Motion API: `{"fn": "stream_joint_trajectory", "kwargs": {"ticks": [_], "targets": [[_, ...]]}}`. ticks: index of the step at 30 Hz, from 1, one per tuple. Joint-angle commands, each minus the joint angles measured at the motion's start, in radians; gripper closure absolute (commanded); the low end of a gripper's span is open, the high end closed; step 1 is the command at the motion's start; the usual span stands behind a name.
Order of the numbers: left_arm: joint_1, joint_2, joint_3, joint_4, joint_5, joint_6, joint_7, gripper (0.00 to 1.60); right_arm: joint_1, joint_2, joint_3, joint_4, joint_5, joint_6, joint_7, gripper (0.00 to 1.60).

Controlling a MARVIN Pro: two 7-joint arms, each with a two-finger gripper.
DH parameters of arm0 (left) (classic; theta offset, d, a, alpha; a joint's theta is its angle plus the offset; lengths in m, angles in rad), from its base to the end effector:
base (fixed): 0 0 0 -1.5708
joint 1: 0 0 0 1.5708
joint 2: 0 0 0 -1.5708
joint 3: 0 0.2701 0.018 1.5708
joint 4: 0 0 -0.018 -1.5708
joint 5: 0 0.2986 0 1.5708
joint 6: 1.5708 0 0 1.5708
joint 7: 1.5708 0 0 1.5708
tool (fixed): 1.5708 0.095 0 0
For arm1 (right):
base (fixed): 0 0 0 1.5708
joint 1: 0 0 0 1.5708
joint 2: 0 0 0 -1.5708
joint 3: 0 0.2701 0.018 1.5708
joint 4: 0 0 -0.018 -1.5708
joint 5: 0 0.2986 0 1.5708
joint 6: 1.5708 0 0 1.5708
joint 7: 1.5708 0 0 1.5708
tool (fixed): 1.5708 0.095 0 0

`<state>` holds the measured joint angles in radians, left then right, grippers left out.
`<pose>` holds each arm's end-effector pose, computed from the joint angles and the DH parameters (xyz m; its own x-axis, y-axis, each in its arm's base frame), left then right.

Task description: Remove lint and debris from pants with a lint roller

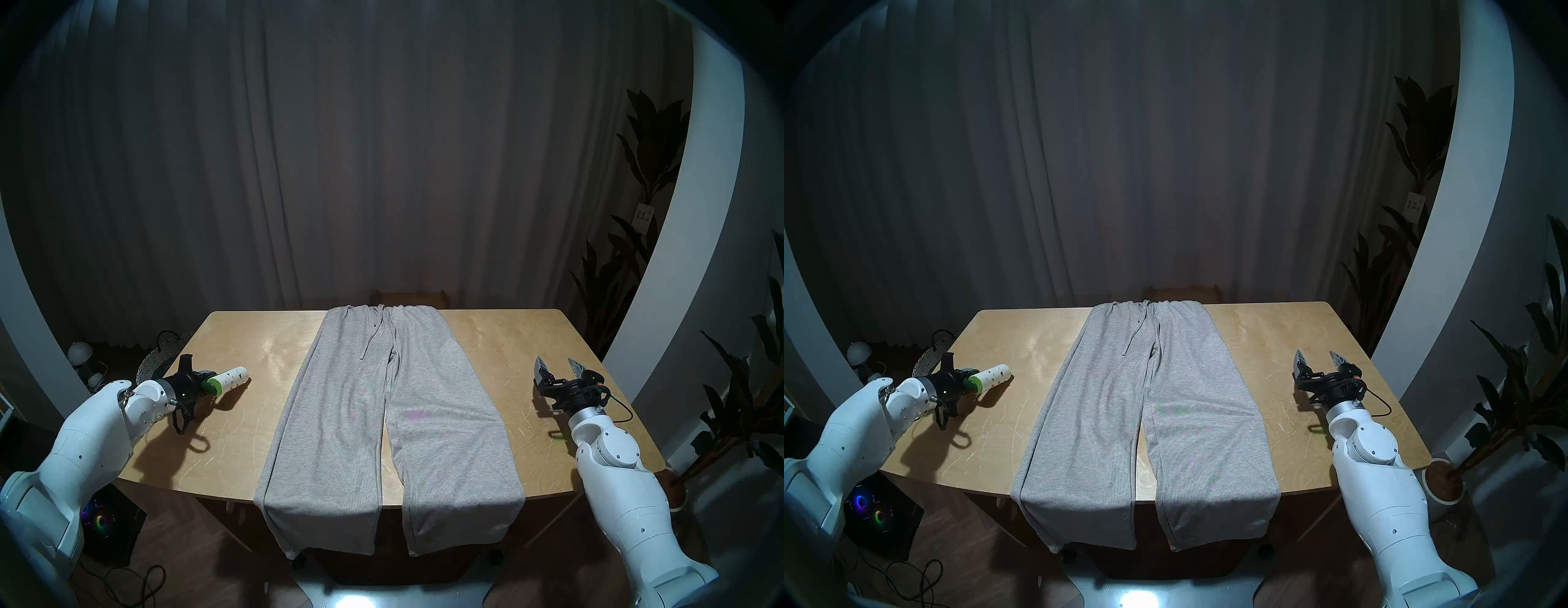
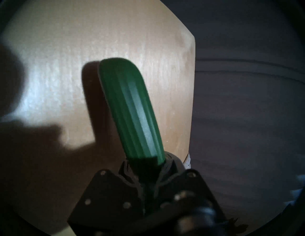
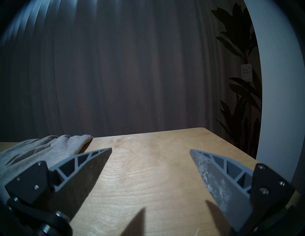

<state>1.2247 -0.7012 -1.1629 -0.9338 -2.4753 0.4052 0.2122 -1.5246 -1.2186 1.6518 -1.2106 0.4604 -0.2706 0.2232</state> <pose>0.4189 0.2758 -0.3252 0.1462 0.9882 -0.0465 0.5396 -0.0403 0.8410 0.4014 -0.1579 -0.3437 -0.0267 -0.0935 0.9953 -0.0031 -0.9956 -0.0936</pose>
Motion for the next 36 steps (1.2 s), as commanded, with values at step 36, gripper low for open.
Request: {"fn": "stream_joint_trajectory", "kwargs": {"ticks": [36], "targets": [[0.095, 0.029, -0.077, -0.181, 0.059, -0.139, -0.080, 1.60, 0.088, 0.015, 0.009, 0.071, -0.017, -0.032, 0.055, 0.00]]}}
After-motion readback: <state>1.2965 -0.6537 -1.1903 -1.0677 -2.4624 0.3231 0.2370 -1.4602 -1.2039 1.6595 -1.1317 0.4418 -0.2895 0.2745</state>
